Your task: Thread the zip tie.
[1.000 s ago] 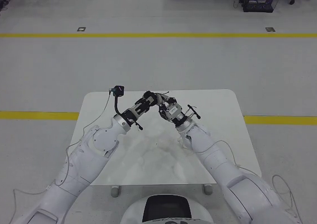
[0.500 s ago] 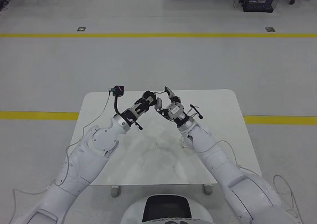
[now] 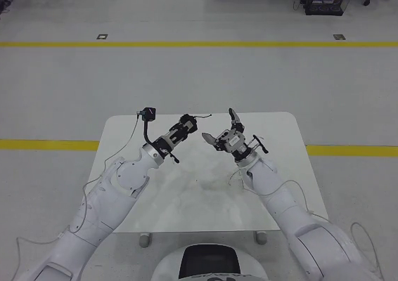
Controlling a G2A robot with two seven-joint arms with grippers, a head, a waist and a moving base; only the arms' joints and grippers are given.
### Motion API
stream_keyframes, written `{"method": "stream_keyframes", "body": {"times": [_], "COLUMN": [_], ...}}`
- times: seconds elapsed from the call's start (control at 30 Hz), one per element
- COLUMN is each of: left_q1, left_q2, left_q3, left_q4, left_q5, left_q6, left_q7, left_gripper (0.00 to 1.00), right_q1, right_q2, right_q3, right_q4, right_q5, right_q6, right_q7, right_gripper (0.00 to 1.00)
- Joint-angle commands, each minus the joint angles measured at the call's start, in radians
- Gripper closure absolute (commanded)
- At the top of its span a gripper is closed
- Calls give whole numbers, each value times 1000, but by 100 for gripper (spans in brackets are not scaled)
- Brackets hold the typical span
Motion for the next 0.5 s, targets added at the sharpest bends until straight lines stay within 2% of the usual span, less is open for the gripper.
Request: {"method": "stream_keyframes", "body": {"times": [0.0,0.33,0.37,0.4,0.43,0.47], "left_q1": [0,2,5,6,8,8], "left_q2": [0,-1,-1,-2,-2,-2], "left_q3": [0,-1,-4,-9,-18,-24], "left_q4": [0,0,-1,-3,-7,-14], "left_q5": [0,-8,-22,-54,-90,-118], "left_q6": [0,7,20,46,66,87], "left_q7": [0,4,4,-9,-19,-35], "left_gripper": [100,100,100,100,100,100], "right_q1": [-5,-5,-9,-15,-24,-33], "right_q2": [2,2,6,18,28,37], "right_q3": [4,4,3,3,12,22], "right_q4": [-6,-12,-35,-65,-79,-90], "right_q5": [0,-5,-35,-111,-143,-161], "right_q6": [1,-8,-44,-125,-166,-184], "right_q7": [1,-3,-10,5,33,54], "right_gripper": [0,0,0,0,0,0]}}
